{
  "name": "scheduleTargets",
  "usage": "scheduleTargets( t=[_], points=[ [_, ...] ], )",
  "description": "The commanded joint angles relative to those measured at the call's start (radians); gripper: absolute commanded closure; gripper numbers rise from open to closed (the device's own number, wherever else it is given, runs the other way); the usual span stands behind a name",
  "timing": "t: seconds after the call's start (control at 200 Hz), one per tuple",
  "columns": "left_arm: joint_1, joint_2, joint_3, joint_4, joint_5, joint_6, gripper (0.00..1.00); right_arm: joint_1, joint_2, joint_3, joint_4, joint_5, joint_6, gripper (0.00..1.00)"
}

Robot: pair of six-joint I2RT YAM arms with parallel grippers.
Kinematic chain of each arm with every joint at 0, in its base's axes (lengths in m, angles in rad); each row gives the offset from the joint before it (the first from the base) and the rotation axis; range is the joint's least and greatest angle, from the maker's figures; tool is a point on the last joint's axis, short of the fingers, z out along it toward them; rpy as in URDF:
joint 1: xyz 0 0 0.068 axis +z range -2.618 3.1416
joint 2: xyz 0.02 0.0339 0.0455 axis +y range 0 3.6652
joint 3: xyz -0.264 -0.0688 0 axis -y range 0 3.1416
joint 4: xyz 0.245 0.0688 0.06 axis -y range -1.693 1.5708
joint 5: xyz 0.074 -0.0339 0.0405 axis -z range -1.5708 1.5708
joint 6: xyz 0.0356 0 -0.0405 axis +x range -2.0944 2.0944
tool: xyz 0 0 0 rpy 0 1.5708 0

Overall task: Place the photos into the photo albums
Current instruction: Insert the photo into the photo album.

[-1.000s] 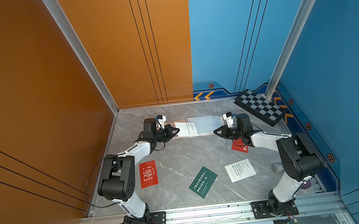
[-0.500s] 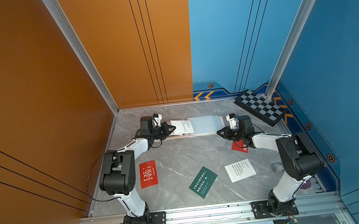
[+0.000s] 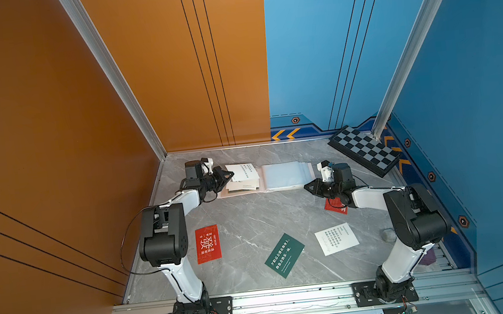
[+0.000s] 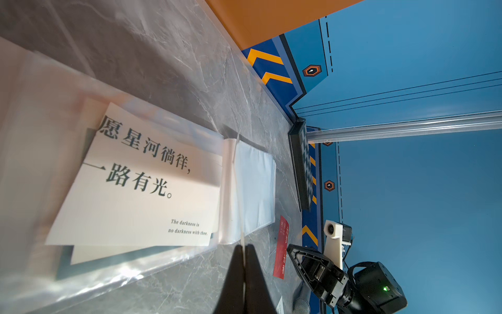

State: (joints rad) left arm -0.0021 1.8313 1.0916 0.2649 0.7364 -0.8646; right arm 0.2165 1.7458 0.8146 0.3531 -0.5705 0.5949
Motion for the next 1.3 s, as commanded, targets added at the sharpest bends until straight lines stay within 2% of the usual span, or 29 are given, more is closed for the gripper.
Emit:
scheduleTargets(
  t=[0.0,0.48,1.291],
  points=[
    [-0.008,0.023,0.050,-0.001,-0.002,-0.005,1.00,-0.002,0.027,-0.015,0.039,0.015,0.014,0.85],
    [-0.049,0.108,0.118,0.000,-0.014,0.020,1.00,-0.002,0.038,-0.014,0.045,0.014,0.018,0.85],
    [-0.049,0.118,0.086,-0.001,-0.059,0.055,1.00,-0.003,0.054,-0.011,0.059,0.004,0.030,0.86]
  ],
)
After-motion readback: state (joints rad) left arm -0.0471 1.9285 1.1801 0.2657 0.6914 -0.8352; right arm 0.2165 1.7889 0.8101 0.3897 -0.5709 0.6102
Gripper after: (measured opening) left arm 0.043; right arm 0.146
